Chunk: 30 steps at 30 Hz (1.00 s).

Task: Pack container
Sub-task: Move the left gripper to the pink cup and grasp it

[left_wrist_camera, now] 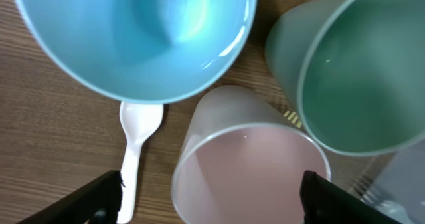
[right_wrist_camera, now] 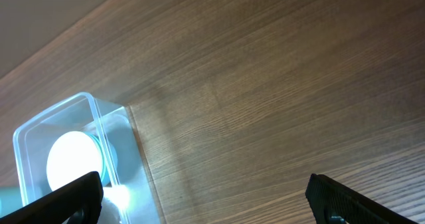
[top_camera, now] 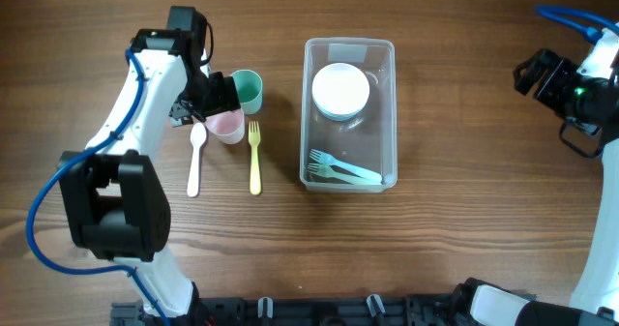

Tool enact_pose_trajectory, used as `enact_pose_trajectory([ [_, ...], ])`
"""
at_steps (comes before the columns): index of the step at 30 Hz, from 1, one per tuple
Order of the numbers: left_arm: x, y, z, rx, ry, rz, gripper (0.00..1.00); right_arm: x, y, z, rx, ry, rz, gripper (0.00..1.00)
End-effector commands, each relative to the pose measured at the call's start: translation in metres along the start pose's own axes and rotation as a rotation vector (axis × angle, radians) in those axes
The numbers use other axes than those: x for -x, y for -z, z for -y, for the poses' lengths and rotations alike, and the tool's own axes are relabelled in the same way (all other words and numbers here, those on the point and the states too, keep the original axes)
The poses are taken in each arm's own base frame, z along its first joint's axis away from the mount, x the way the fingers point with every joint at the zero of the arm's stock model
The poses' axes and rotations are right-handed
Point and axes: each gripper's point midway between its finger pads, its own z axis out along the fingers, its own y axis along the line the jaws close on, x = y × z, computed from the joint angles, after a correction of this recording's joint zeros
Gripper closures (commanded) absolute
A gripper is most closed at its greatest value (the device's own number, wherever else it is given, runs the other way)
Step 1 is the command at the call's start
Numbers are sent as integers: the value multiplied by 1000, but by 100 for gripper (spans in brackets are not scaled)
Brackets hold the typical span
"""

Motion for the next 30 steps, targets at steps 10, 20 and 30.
enact_pose_trajectory([
  [10,5,-5,-40,93,83,-10,22,-1,-3,1,0,-17,-8,0],
  [20,10,-18,-29,52,10,-21,41,-1,-3,1,-1,-18,-8,0],
  [30,-21,-47,-8,1,-67,-96,38,-1,-3,1,0,-17,-8,0],
])
